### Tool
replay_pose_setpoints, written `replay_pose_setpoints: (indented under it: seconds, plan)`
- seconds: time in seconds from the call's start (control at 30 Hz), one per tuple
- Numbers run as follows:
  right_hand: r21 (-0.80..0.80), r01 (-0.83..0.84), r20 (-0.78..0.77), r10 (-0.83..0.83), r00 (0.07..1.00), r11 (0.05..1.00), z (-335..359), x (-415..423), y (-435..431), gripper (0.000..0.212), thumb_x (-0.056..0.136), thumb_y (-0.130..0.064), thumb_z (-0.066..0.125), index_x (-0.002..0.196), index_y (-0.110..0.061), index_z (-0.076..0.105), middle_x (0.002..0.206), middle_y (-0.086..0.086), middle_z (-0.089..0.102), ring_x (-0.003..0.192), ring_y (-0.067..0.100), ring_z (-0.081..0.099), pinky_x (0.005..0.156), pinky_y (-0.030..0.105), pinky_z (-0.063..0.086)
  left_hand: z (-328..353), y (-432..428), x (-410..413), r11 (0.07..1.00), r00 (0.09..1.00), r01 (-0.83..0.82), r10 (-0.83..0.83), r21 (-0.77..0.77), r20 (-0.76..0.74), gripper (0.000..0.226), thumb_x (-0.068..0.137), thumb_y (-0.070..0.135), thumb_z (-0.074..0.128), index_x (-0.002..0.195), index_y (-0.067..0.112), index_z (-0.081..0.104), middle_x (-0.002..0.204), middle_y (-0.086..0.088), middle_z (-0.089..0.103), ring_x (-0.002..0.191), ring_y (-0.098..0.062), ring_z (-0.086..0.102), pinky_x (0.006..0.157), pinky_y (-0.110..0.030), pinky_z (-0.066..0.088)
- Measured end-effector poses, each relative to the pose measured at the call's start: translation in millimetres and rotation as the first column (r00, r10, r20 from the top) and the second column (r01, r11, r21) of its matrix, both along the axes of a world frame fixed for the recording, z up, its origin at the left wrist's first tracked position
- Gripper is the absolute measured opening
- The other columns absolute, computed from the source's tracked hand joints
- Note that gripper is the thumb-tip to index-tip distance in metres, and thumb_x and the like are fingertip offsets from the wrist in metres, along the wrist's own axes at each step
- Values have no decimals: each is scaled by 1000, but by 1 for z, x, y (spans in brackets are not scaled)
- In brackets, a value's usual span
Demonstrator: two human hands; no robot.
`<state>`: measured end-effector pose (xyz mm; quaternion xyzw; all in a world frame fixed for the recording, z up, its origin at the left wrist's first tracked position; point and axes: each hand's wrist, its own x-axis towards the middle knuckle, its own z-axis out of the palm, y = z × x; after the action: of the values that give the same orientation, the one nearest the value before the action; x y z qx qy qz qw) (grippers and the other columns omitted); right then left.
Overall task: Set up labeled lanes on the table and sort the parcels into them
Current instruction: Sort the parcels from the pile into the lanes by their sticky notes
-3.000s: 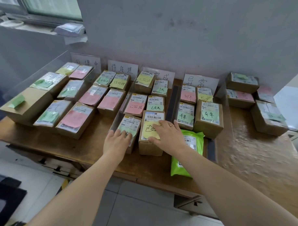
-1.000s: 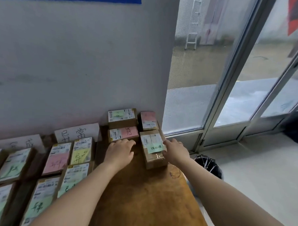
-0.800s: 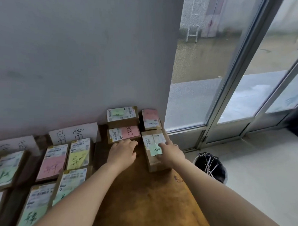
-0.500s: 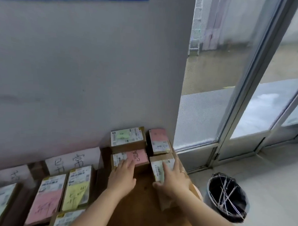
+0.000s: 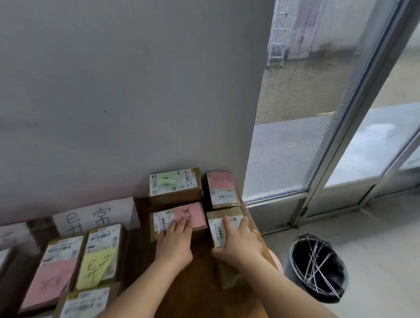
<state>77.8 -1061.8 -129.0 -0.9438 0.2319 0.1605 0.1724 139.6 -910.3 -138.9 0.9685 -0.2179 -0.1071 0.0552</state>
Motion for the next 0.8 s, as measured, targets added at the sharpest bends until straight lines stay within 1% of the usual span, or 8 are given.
replay_pose_setpoints:
  seconds: [0.17, 0.3, 0.4, 0.5, 0.6, 0.67, 0.73, 0.8]
  plan:
    - [6, -23, 11, 23, 1000, 1000, -1, -18, 2, 98, 78, -60, 62, 151, -36, 2, 155, 14, -3, 136, 43, 25, 100, 49, 45, 2, 5, -33, 998, 1000, -28, 28, -58, -8, 69, 94, 9, 45, 152, 24, 12, 160, 3, 6, 148, -18, 2, 120, -41, 9]
    - [12, -65, 16, 65, 998, 998, 0, -45, 3, 96, 78, -62, 61, 150, -36, 2, 156, 13, -3, 136, 42, 26, 99, 49, 47, 10, 13, -66, 992, 996, -71, 75, -105, 39, 58, 95, 9, 46, 149, 23, 27, 155, 5, 28, 144, -14, 21, 117, -34, 20]
    - [3, -95, 9, 95, 995, 996, 3, -68, 3, 96, 78, -63, 60, 150, -37, 2, 156, 12, -3, 137, 42, 26, 99, 47, 47, 14, 18, -95, 988, 994, -97, 103, -119, 45, 56, 93, 4, 44, 145, 23, 35, 150, 5, 36, 140, -14, 29, 116, -31, 24]
    - [9, -124, -12, 124, 992, 992, 6, -90, 3, 95, 78, -62, 60, 150, -39, 3, 157, 12, -3, 137, 43, 26, 100, 47, 45, 10, 26, -123, 988, 996, -71, 77, -140, 40, 60, 91, -2, 41, 146, 22, 34, 151, 4, 35, 140, -13, 28, 117, -29, 21]
    - [43, -137, -2, 137, 991, 990, 12, -102, -4, 92, 75, -60, 62, 149, -42, 10, 158, 10, 1, 135, 42, 29, 105, 50, 39, 11, 36, -146, 986, 999, -32, 34, -161, 12, 59, 94, -4, 37, 146, 23, 35, 153, 6, 32, 143, -11, 23, 117, -26, 14]
    - [41, -159, 23, 159, 987, 986, 16, -106, -7, 90, 74, -58, 64, 147, -42, 14, 158, 10, 4, 134, 42, 32, 106, 52, 36, 13, 43, -157, 982, 999, -40, 35, -186, -32, 54, 95, -2, 37, 142, 24, 42, 150, 6, 37, 141, -12, 28, 116, -26, 19]
    - [34, -186, 44, 184, 982, 982, 18, -107, -9, 92, 73, -57, 66, 147, -42, 14, 157, 10, 4, 134, 42, 31, 106, 52, 35, 16, 46, -162, 964, 989, -113, 84, -241, -126, 44, 96, 2, 37, 131, 22, 54, 142, 4, 47, 134, -16, 39, 112, -29, 29]
    - [37, -212, 65, 210, 976, 976, 20, -106, -10, 93, 72, -57, 66, 148, -43, 12, 156, 10, 5, 133, 43, 33, 105, 51, 36, 21, 43, -160, 944, 975, -178, 131, -278, -179, 36, 96, 5, 37, 121, 18, 59, 133, -1, 53, 126, -18, 46, 107, -29, 37]
